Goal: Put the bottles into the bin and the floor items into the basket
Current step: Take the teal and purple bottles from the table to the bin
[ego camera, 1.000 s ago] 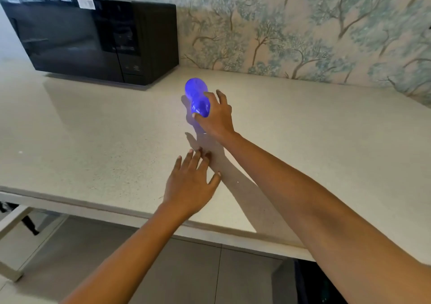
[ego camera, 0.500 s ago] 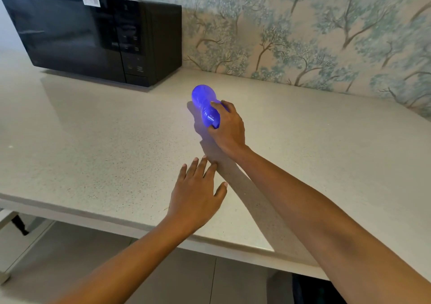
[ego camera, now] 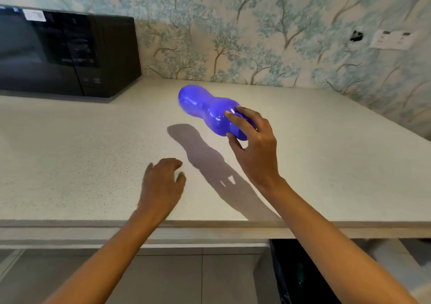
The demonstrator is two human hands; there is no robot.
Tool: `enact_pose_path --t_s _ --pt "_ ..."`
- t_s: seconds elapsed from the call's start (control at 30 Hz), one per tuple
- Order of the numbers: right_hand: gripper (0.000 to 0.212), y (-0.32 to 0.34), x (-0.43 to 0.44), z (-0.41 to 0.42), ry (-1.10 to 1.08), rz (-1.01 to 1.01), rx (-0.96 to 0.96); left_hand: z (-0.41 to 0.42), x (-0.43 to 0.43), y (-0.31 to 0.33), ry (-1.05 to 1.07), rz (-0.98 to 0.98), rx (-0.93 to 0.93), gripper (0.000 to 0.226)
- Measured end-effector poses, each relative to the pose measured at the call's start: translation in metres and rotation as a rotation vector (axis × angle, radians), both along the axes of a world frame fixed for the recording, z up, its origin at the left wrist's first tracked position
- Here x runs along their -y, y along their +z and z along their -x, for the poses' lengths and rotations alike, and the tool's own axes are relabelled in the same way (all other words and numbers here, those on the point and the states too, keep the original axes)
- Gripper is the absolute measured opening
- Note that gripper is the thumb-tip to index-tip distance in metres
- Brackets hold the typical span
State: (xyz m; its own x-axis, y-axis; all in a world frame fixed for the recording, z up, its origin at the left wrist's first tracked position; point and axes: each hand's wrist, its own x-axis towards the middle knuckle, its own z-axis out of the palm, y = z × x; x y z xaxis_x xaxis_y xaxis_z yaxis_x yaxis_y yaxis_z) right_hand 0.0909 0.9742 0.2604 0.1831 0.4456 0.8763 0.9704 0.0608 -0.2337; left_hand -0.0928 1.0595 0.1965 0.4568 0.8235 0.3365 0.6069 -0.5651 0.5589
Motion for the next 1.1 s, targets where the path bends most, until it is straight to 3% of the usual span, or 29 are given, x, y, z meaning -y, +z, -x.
enact_pose_path --t_s 0.13,0.27,0.37,0.47,0.6,0.73,0.87,1.1 --pt "0.033 0.003 0.069 -0.018 0.003 -0.072 0.046 0.004 0.01 0.009 0.036 0.105 0.163 0.023" --pt "0.032 -0.001 0.139 -0.031 0.002 -0.135 -0.018 -0.012 0.051 0.029 0.052 0.11 0.318 0.028" --pt "0.034 -0.005 0.198 -0.042 0.069 -0.162 -0.187 -0.033 0.091 0.041 -0.039 0.178 0.515 0.038" --pt "0.036 -0.009 0.262 -0.054 0.199 -0.194 -0.426 -0.059 0.144 0.047 -0.171 0.421 0.774 0.046" --pt "0.036 -0.017 0.347 -0.071 0.266 -0.193 -0.6 -0.09 0.228 0.039 -0.286 0.539 0.908 0.042" --pt "0.039 -0.04 0.424 -0.1 0.132 -0.098 -0.703 -0.118 0.297 -0.003 -0.232 0.537 0.871 0.03" --pt "0.05 -0.077 0.479 -0.124 0.048 -0.126 -0.938 -0.145 0.352 -0.061 -0.209 0.641 0.697 0.026" --pt "0.039 -0.169 0.512 -0.174 -0.223 -0.074 -1.249 -0.203 0.39 -0.152 -0.065 0.837 0.385 0.037"
